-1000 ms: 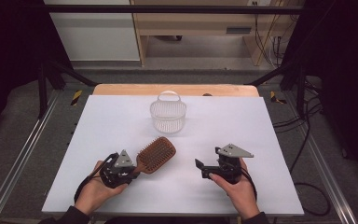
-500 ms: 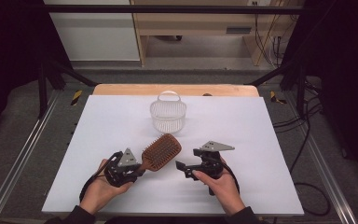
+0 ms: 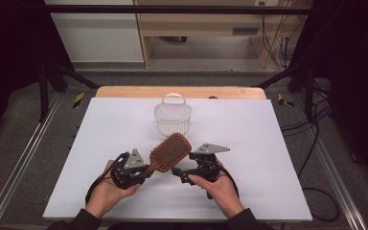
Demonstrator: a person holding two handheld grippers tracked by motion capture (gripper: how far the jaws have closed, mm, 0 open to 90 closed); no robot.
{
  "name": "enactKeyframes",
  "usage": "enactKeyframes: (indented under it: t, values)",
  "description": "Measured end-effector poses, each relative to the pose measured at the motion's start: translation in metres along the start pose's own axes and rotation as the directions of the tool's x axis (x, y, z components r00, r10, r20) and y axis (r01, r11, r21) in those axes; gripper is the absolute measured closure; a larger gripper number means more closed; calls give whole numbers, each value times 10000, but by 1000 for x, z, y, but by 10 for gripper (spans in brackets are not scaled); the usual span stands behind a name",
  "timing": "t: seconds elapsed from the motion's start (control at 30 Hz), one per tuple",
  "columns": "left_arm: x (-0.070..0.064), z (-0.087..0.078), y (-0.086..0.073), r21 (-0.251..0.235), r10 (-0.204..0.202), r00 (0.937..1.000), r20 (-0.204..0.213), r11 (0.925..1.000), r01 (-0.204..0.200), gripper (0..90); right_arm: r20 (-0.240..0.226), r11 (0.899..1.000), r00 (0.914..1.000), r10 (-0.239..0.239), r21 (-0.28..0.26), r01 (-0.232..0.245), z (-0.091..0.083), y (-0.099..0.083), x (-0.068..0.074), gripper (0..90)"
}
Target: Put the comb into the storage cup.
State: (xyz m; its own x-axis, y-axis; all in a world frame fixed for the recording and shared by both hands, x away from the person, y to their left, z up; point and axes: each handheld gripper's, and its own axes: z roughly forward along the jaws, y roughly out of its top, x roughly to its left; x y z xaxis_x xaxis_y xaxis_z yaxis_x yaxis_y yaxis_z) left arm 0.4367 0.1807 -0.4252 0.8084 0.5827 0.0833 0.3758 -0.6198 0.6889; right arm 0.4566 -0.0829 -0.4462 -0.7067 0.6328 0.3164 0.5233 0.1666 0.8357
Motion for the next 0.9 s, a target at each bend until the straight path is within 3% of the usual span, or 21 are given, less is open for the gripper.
enactKeyframes:
  t: [0.37, 0.9]
  values:
    - [-4, -5, 12, -258, 153, 9999, 61, 9996, -152, 727, -186, 9994, 9998, 31, -343, -37, -5, 17, 3, 82]
    - [-3, -7, 20, -486, 173, 9998, 114, 9987, -168, 727, -287, 9985, 9996, -4, -539, -11, -10, 27, 4, 80]
